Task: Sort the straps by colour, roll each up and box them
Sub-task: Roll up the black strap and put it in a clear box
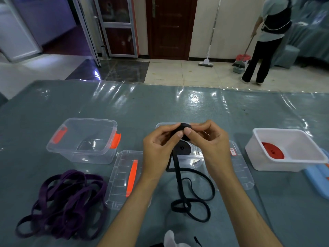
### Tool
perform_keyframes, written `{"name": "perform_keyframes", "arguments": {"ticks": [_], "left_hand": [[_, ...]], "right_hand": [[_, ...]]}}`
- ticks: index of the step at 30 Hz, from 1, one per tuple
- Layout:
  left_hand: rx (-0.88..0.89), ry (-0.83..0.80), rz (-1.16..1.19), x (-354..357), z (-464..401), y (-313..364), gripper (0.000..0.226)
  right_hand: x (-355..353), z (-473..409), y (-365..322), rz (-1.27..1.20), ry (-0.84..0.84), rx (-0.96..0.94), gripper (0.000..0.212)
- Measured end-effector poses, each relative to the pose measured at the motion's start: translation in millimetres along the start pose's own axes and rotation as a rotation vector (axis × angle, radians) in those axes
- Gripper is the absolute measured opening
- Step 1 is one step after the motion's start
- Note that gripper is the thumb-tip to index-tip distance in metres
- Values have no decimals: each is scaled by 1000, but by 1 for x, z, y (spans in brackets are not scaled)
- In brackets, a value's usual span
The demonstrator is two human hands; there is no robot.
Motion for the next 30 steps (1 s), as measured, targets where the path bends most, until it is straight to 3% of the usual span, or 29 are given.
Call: {"name": "perform_keyframes", "arguments": {"ticks": [2,6,12,16,20,23,25,30], "left_hand": [[21,-10,-61,0,1,-1,24],[-1,51,-105,4,2,-5,25],[-14,-35,-111,0,-3,-2,25],[-32,59,-63,-3,0,-6,15],[-44,10,-71,-1,2,-11,23],[-80,10,14,-7,-2,-6,23],[-80,25,39,-8,-1,-4,20],[-83,-30,64,2,-2,-1,25]], "right_hand": [[-3,-6,0,42,-27,31,22],[-4,-11,-2,55,-19,6,17],[2,-4,7,10,8,-23,10],[-7,-8,5,39,-42,18,14],[-7,-9,2,52,1,-56,21],[-7,-8,1,29,-93,-11,11],[-12,-9,0,36,-122,13,17],[-10,-7,-3,42,-1,-85,13]]}}
Point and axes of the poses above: each hand's wrist, its own z-axis away from the middle knuckle, its own x-axis out of the palm, y = z × x, the point moved 2 cm from there along -z, towards the middle knuckle, and after that the axes turned 7 degrees about -y, right-handed, at the moved point
